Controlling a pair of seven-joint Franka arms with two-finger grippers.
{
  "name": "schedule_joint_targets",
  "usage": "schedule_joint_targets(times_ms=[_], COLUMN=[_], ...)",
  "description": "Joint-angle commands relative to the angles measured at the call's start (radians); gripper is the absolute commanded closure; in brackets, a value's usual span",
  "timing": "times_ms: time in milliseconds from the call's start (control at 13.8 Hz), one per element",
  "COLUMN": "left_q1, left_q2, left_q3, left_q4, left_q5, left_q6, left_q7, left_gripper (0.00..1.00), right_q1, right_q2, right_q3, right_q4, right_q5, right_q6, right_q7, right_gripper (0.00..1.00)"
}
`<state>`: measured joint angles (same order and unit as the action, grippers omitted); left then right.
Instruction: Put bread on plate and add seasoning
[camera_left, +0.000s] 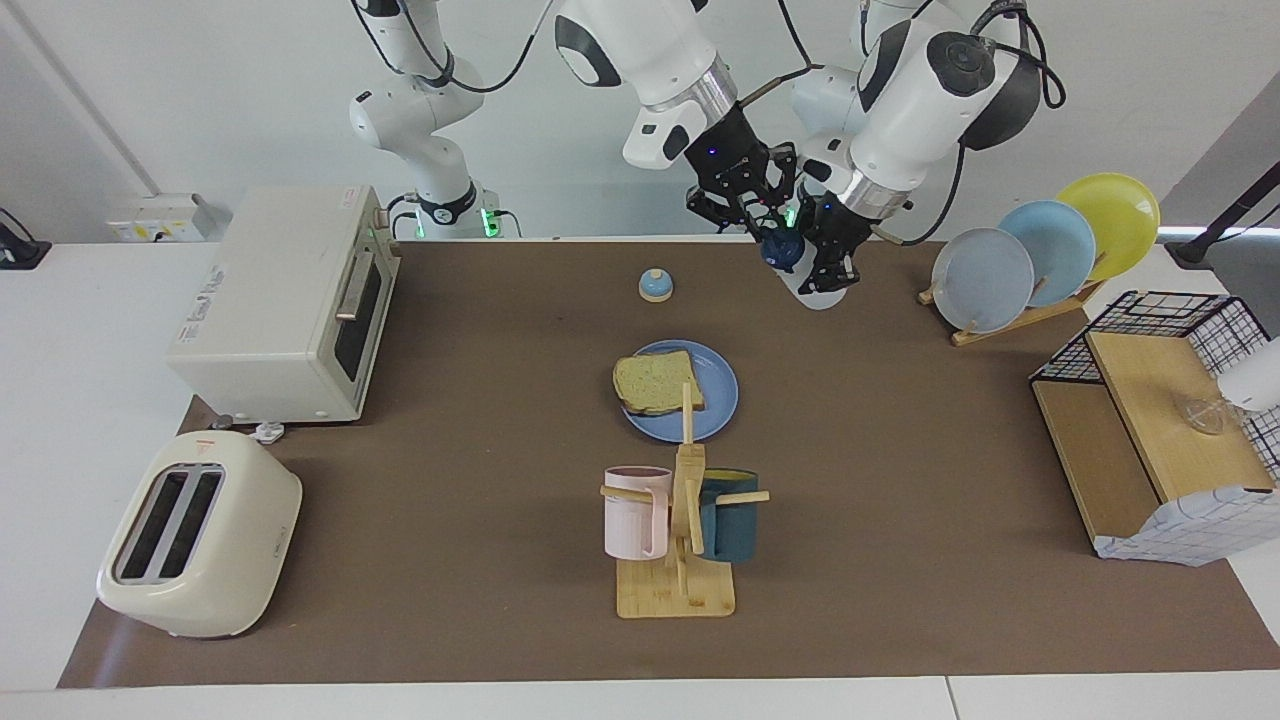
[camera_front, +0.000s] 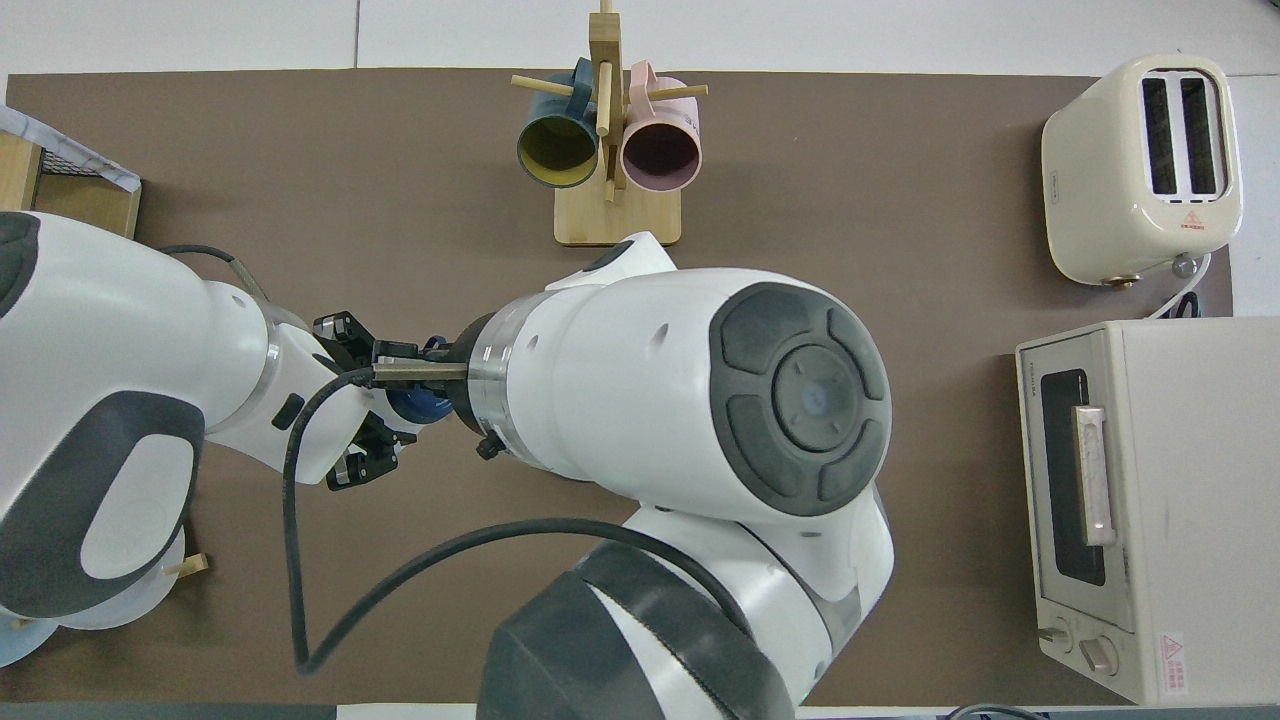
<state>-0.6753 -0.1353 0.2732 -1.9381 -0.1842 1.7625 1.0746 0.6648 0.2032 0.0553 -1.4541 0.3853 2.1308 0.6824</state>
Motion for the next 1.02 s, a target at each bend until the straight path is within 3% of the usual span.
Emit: schedule_joint_targets(times_ms=[0,218,580,943], left_q1=[-0.007,-0.007,-0.007,-0.007], left_q2=[-0.024,-0.024,-0.024,-0.024], left_q3=[0.004,0.004,0.004,0.004], left_q4=[-0.024,-0.024,-0.024,-0.025], left_q5=[-0.015,-0.015,-0.015,-0.017], left_q6=[0.009,0.011,0.011,0.011], left_q7=[0.004,0.004,0.004,0.004], left_gripper=[1.0,1.0,1.0,1.0], right_q1=[-0.007,-0.007,-0.014,-0.042], right_q2=[-0.005,-0.007,-0.005,-0.001], right_q3=[0.003,0.003,0.002,-0.005], right_q4=[0.008,0.008,0.008,0.006], right_q5=[-0.014,-0.014,0.013,0.133], right_q6=[-0.014,-0.014,-0.002,0.063], right_q7=[0.017,0.017,0.028,0.144], right_gripper=[0.79,1.0,1.0,1.0])
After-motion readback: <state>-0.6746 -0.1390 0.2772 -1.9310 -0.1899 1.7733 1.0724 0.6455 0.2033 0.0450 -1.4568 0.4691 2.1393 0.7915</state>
